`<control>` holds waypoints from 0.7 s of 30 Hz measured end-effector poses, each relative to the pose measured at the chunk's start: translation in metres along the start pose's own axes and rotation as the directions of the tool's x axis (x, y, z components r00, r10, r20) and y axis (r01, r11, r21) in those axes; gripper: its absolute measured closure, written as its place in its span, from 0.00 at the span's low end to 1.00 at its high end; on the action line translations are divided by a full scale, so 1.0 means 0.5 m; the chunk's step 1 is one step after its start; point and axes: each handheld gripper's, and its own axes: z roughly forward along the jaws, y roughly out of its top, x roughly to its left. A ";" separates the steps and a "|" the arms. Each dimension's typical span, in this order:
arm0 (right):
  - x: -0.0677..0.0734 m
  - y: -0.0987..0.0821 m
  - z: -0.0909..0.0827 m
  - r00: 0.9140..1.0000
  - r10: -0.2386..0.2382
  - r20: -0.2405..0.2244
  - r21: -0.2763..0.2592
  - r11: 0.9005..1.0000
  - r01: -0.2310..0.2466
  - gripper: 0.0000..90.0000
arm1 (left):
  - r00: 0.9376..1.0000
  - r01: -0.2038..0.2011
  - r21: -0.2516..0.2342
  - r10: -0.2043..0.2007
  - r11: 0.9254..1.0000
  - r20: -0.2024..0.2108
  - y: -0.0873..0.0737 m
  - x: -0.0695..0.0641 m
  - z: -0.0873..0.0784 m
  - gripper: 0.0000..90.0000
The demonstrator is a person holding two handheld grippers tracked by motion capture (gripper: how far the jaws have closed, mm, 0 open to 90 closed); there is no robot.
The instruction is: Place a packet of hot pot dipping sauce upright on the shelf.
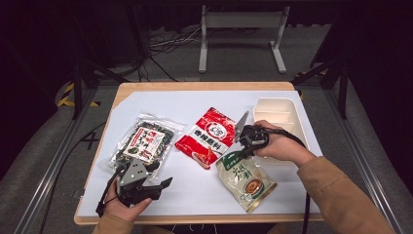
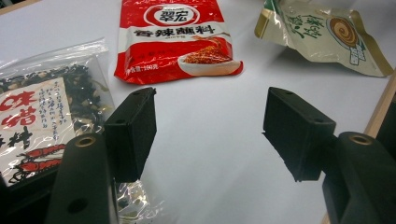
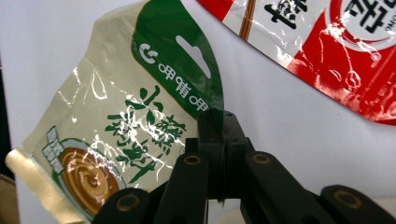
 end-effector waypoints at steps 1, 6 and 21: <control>0.002 -0.003 -0.006 1.000 0.000 0.004 -0.003 1.000 0.000 0.99 | 1.000 0.000 0.000 0.000 1.000 0.003 0.000 0.001 0.001 0.39; 0.018 -0.012 -0.039 1.000 0.013 0.023 -0.027 1.000 -0.012 0.99 | 1.000 0.007 -0.004 -0.007 1.000 0.004 0.004 0.003 0.005 0.39; 0.086 -0.045 -0.130 0.998 0.003 0.064 -0.072 0.997 0.001 0.99 | 1.000 0.005 -0.011 -0.005 1.000 0.026 0.016 0.011 0.021 0.39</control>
